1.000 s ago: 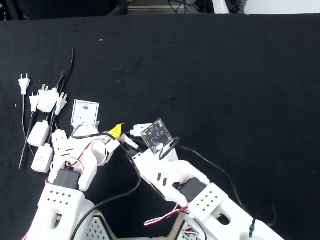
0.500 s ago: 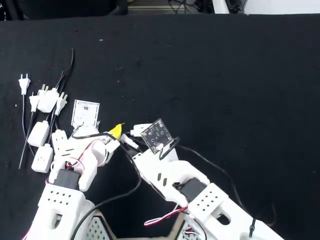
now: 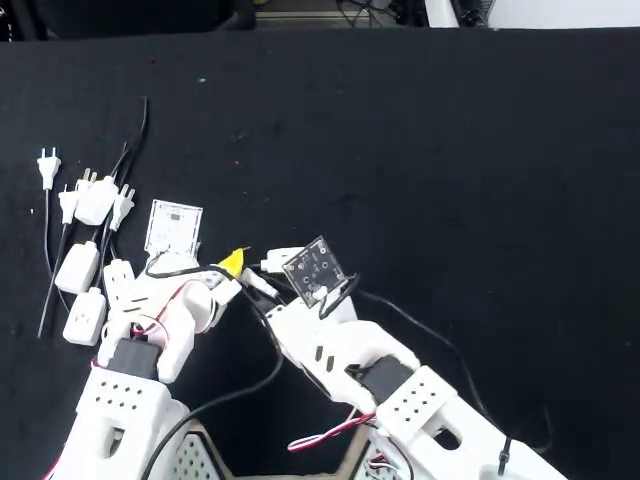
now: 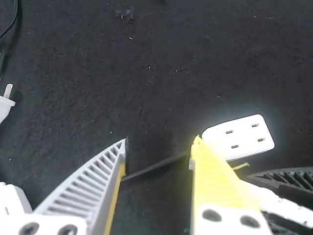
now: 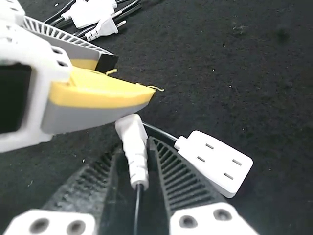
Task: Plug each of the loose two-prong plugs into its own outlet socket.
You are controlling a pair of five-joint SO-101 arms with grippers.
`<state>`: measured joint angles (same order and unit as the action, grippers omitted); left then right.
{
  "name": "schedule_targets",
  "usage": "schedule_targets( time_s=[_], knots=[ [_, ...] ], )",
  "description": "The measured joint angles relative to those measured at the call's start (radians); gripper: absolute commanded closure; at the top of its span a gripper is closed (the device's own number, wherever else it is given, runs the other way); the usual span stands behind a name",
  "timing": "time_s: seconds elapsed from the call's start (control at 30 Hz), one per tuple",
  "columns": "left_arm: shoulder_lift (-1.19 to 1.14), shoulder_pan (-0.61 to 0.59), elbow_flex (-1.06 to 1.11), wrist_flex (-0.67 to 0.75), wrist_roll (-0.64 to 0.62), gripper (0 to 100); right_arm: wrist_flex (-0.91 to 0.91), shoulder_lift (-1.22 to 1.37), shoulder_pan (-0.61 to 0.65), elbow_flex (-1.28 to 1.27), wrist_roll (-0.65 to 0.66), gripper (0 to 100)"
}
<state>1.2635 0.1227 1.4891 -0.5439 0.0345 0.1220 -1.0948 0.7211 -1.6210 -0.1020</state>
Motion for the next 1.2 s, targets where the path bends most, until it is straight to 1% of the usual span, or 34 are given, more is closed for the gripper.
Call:
schedule_targets(
  time_s=[0.47,1.1,1.2],
  knots=[
    [0.000,0.000,0.000,-0.017,0.006,78,0.000,0.000,0.000,0.000,0.000,98.8],
    [0.000,0.000,0.000,0.000,0.006,78,0.000,0.000,0.000,0.000,0.000,98.8],
    [-0.002,-0.028,-0.015,-0.002,0.000,78,-0.002,0.000,0.000,0.003,0.000,98.8]
  ],
)
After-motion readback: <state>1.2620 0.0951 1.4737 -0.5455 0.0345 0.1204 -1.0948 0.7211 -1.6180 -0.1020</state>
